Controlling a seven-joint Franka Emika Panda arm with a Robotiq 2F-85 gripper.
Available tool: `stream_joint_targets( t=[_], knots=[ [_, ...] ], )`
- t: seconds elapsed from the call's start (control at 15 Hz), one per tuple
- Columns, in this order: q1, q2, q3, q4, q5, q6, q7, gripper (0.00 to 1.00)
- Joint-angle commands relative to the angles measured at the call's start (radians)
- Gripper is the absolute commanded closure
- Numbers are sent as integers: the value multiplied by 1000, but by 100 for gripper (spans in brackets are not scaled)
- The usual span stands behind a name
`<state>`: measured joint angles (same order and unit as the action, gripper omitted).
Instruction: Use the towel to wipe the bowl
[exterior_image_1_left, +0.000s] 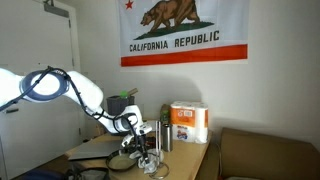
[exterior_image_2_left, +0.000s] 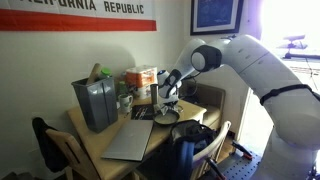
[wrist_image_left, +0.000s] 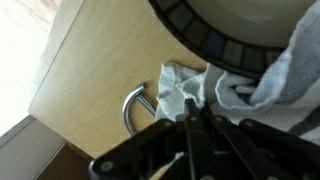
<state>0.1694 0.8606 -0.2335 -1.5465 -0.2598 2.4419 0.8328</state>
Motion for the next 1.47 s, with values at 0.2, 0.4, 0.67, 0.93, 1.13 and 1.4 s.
stream_joint_targets(
  t=[0.2,0.4,0.67,0.93,1.13,1.4],
  knots=[
    [21,-83,-10,-31,20,-23,2,91],
    [33,-164,-9,-38,7,-70,-16,91],
    [11,-307,73,-72,34,-168,-149,91],
    [-28,-448,191,-134,166,-255,-363,91],
    [-34,-543,234,-185,233,-351,-480,92],
    [-17,-569,205,-209,134,-348,-392,54]
  ],
)
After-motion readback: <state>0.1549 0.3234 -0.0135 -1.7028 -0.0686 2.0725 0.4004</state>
